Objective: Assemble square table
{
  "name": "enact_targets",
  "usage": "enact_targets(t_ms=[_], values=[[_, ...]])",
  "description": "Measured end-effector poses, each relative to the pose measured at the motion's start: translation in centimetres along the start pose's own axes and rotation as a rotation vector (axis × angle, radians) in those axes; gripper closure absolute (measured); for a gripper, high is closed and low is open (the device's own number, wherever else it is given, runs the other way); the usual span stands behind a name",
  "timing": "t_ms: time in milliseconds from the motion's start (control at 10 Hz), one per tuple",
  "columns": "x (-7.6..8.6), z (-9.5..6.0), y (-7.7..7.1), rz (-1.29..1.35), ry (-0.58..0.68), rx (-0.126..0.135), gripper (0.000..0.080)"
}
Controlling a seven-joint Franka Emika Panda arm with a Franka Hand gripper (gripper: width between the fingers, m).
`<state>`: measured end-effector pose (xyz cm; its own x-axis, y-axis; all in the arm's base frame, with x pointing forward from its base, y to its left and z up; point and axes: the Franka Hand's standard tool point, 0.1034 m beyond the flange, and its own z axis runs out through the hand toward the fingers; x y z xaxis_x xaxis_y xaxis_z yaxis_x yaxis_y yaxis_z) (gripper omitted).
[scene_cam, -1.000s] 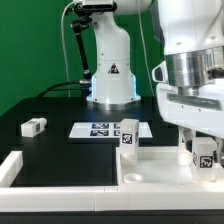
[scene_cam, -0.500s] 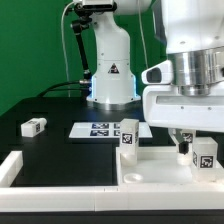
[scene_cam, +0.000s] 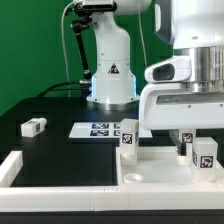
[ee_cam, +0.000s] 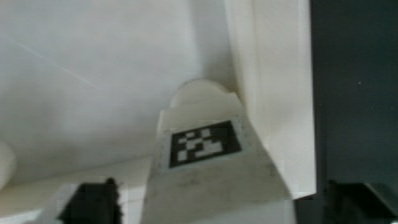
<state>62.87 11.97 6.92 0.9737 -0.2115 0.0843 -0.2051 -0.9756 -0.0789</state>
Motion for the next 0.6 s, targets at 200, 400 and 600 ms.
enact_targets(t_ms=[200, 400, 600], values=[[-0.01, 0.04, 0.04, 0.109, -0.001, 0.001, 0.0512], [0.01, 0.03, 0.08, 0.217, -0.001, 0.000, 0.0511], [-0.04, -0.01, 0.18, 0.507, -0.015, -0.010, 0.0511]])
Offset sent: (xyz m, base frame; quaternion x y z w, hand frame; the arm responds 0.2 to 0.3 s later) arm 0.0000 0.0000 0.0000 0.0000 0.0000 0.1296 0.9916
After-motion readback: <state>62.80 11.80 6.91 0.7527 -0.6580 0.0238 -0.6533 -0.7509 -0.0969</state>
